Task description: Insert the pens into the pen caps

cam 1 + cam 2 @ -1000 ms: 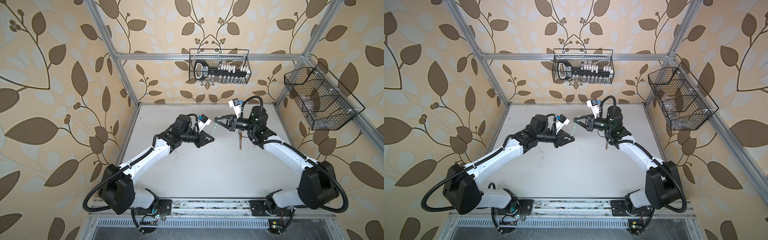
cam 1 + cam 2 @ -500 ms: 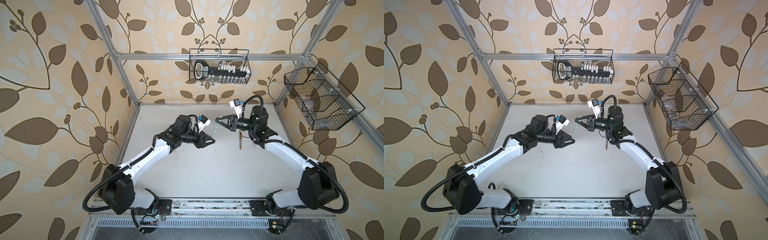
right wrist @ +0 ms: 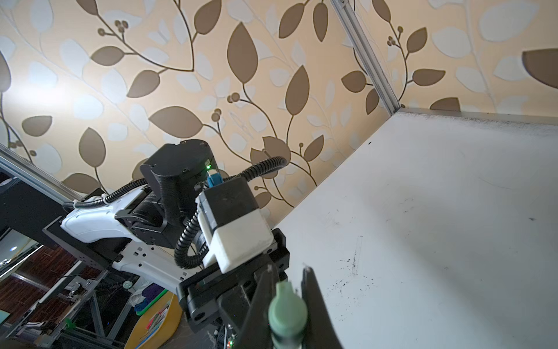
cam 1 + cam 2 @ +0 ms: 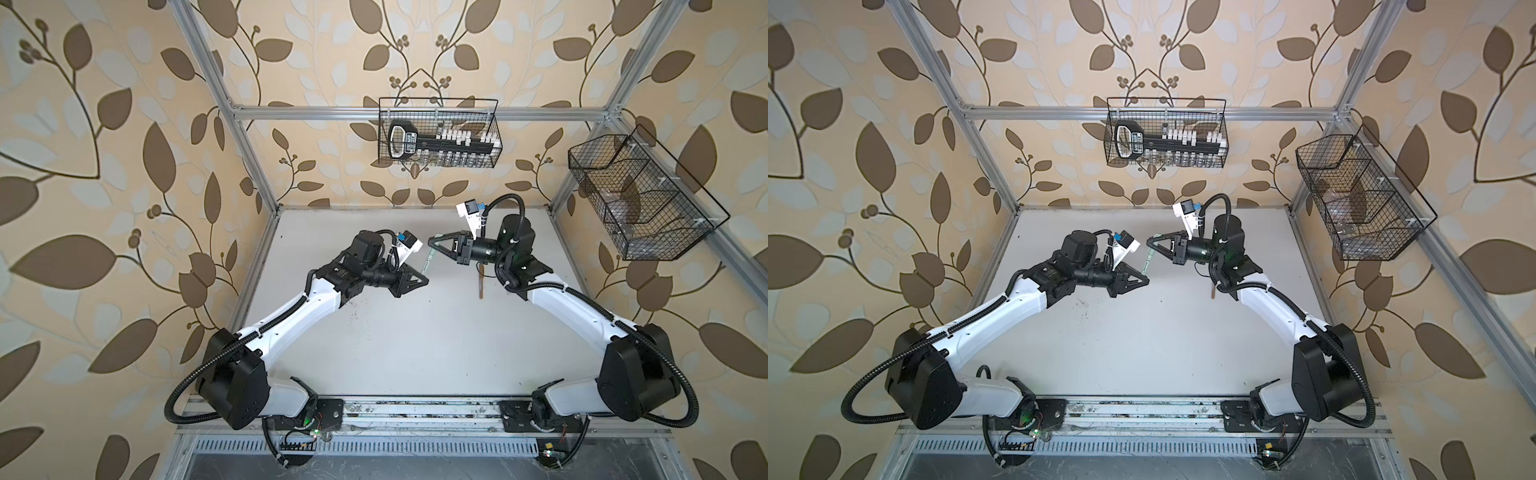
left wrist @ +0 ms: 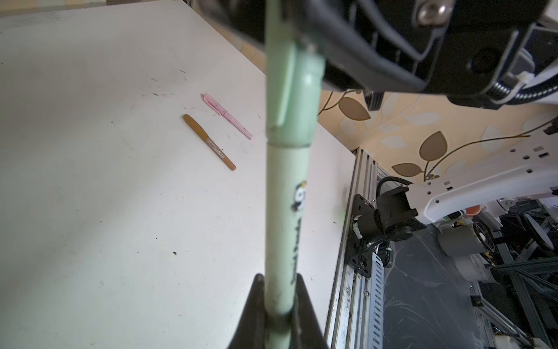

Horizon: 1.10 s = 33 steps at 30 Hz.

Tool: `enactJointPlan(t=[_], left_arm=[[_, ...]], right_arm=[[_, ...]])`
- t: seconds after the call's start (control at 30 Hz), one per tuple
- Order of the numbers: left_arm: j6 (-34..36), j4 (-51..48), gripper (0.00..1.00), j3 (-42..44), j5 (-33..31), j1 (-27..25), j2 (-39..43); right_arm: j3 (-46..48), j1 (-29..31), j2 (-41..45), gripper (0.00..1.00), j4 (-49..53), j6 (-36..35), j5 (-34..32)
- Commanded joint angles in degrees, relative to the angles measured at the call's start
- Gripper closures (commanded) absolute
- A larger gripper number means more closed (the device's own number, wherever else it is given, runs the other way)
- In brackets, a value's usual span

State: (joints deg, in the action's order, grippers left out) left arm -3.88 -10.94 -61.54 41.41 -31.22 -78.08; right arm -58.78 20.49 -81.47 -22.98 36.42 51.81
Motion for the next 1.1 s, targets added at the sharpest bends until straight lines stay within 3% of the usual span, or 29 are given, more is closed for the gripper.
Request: enactJointPlan(t=[0.0, 0.17, 0.37, 0.6, 1.07], left_arm=[[-1.15, 3.28, 1.00, -1.25, -3.04, 0.22, 2.29], [-2.40, 7.75, 1.00, -2.23, -3.95, 2.43, 2.37], [-4.78, 14.78, 1.00, -6.00, 2.72, 6.95, 0.37], [-2.15, 12.79, 1.00, -12.33, 5.13, 6.96, -0.81], [-1.45, 13.13, 1.00, -15.11, 5.97, 6.96, -0.83]], right_arm=[[1.27, 1.00, 1.67, 1.00, 2.57, -3.74, -0.38], [3.86, 2.21, 3.14, 1.00, 3.38, -4.97, -0.60], [8.36, 5.89, 4.70, 1.00, 2.91, -7.52, -2.81], [10.88, 8.85, 4.33, 1.00, 4.46, -8.87, -4.00], [13.34, 12.57, 3.40, 1.00, 8.30, -9.99, -5.31]])
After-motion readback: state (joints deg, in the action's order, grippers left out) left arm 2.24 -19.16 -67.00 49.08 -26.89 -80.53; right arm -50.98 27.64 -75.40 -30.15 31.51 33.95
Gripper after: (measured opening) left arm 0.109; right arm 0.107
